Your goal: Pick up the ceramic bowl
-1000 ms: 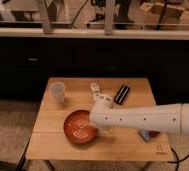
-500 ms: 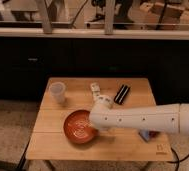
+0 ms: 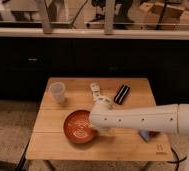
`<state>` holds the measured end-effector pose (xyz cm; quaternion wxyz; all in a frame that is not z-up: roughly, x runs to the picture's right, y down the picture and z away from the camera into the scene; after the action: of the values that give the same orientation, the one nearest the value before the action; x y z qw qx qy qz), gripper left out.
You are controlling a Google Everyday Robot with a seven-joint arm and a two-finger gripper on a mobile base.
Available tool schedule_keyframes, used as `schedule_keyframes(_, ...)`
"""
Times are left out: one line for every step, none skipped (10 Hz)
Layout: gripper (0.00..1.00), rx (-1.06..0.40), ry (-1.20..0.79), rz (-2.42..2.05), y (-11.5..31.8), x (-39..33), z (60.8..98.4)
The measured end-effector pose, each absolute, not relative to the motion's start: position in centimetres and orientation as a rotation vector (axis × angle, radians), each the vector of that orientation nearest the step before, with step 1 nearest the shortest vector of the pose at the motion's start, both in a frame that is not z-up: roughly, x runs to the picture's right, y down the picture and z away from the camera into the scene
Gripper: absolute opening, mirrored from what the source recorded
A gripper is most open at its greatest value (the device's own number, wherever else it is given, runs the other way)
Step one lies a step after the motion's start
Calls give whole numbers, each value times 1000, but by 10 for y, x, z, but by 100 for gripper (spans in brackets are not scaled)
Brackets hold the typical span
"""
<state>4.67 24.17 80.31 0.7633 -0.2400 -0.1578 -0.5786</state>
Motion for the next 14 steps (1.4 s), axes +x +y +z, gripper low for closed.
schedule_keyframes(80,-524,-346,-1261,243,46,804)
schedule_keyframes(80,-525,-348,-1263,244,46,805)
schedule_keyframes(80,-523,-352,-1266,245,44,806)
schedule_keyframes(80,-525,-354,-1267,247,45,806)
schedule_keyframes(80,-527,-355,-1268,248,46,806)
schedule_keyframes(80,-528,-356,-1268,248,46,806)
schedule_keyframes(80,-529,-358,-1269,249,46,807)
schedule_keyframes(80,-530,-360,-1271,249,46,807)
schedule_keyframes(80,-532,-361,-1272,250,45,807)
schedule_keyframes(76,-533,-361,-1272,250,46,807)
schedule_keyframes(72,-536,-361,-1272,251,47,807)
schedule_keyframes(70,-537,-362,-1273,252,47,807)
schedule_keyframes(70,-538,-363,-1273,252,48,807)
schedule_keyframes(68,-540,-364,-1272,253,48,807)
